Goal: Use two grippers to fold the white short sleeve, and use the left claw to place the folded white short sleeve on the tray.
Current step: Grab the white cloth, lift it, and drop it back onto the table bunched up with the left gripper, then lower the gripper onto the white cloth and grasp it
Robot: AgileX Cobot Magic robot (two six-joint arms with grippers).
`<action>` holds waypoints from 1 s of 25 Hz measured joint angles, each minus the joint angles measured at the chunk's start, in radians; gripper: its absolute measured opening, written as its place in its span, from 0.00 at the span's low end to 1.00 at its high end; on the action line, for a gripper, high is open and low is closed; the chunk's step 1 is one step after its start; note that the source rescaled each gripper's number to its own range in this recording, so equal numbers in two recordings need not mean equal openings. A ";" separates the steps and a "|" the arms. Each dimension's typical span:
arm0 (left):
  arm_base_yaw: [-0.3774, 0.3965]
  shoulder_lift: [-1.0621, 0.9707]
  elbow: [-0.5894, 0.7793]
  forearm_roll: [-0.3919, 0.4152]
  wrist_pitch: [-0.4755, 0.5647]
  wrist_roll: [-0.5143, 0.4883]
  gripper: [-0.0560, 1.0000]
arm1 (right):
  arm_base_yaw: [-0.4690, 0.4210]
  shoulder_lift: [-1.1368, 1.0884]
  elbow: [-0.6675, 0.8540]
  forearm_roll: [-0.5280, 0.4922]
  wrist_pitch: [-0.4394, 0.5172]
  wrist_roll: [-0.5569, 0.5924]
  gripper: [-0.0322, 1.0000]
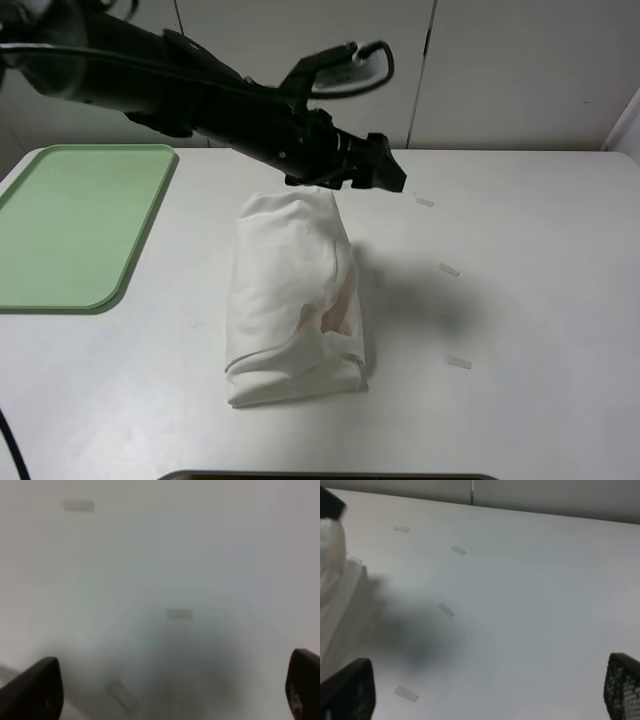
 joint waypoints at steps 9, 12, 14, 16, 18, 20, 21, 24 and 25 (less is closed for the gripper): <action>0.177 -0.305 0.232 0.177 0.120 -0.317 0.88 | 0.000 0.000 0.000 0.000 0.000 0.000 1.00; 0.242 -0.366 0.350 0.180 0.169 -0.346 0.88 | 0.000 0.000 0.000 0.000 0.000 0.000 1.00; 0.300 -0.393 0.489 0.167 0.195 -0.350 0.88 | 0.000 0.000 0.000 0.000 0.000 0.000 1.00; 0.313 -0.394 0.533 0.155 0.201 -0.341 0.88 | 0.000 0.000 0.000 0.000 0.000 0.000 1.00; 0.327 -0.390 0.594 0.118 0.203 -0.301 0.88 | 0.000 0.000 0.000 0.000 0.000 0.000 1.00; 0.330 -0.385 0.640 0.067 0.202 -0.229 0.88 | 0.000 0.000 0.000 0.000 0.000 0.000 1.00; 0.331 -0.384 0.681 0.008 0.193 -0.159 0.88 | 0.000 0.000 0.000 0.000 0.000 0.000 1.00; 0.331 -0.384 0.759 -0.249 0.147 0.114 0.89 | 0.000 0.000 0.000 0.000 0.000 0.000 1.00; 0.331 -0.384 0.769 -0.287 0.137 0.140 0.89 | 0.000 0.000 0.000 0.000 0.000 0.000 1.00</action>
